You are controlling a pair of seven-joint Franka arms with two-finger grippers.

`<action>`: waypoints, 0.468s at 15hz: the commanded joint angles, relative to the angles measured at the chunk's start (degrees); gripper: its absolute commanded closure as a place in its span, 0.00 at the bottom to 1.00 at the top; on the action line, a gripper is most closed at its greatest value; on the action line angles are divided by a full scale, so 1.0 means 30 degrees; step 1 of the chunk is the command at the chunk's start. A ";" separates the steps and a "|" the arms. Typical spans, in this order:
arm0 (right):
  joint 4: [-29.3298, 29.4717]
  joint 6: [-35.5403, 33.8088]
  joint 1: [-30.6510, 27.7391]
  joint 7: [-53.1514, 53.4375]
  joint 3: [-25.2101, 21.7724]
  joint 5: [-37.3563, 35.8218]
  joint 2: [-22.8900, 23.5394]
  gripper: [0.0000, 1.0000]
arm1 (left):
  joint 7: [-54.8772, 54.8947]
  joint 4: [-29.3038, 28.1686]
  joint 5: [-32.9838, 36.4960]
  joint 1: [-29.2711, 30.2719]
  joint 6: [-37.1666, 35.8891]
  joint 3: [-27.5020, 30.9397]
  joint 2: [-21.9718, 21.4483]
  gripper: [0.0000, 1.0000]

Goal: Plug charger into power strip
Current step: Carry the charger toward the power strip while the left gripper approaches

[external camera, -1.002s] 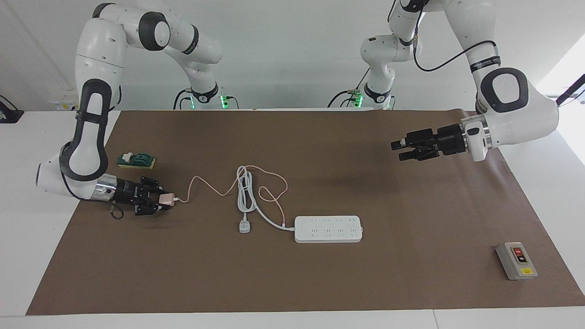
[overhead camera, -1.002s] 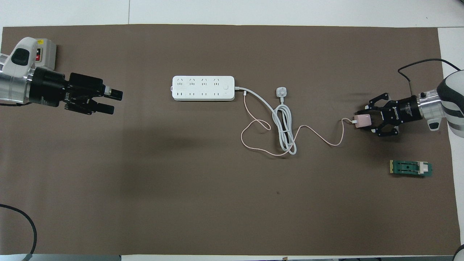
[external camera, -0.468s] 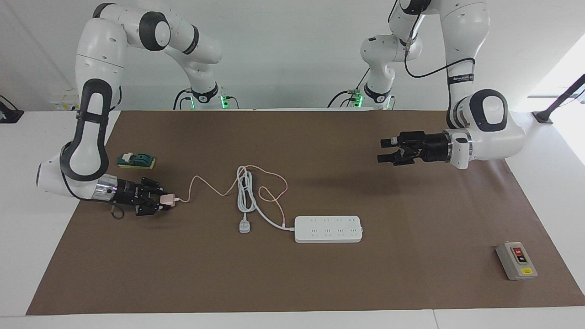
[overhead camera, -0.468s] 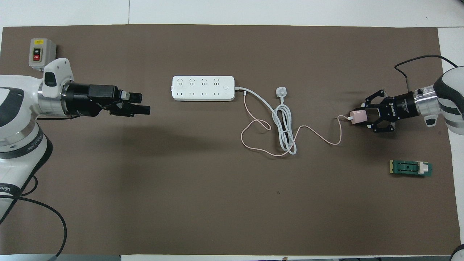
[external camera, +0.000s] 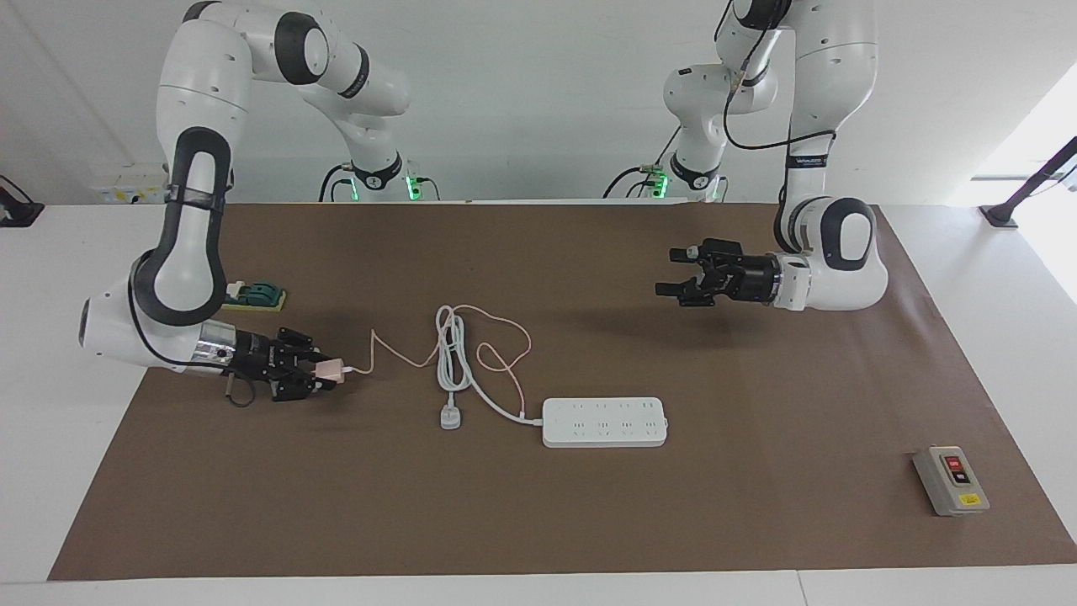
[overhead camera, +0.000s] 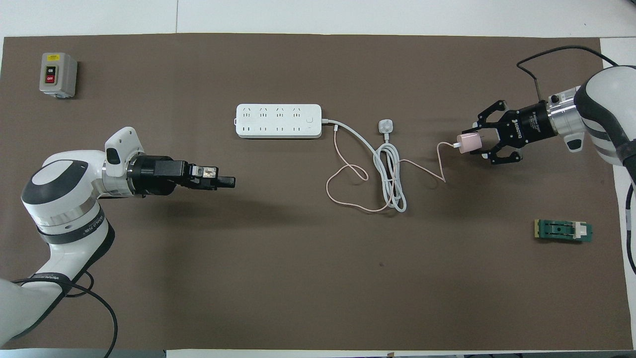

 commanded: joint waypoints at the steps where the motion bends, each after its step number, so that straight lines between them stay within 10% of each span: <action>1: 0.0609 0.0004 0.1540 0.2658 -0.0028 0.1123 -0.0247 1.00 | 0.0095 -0.1062 -0.0637 -0.0569 0.0809 0.0401 -0.0731 0.00; 7: 0.1750 0.1817 0.5465 0.7816 0.0002 0.1448 -0.0277 1.00 | -0.0287 -0.1121 -0.0666 -0.0804 0.4356 0.0518 -0.0789 0.00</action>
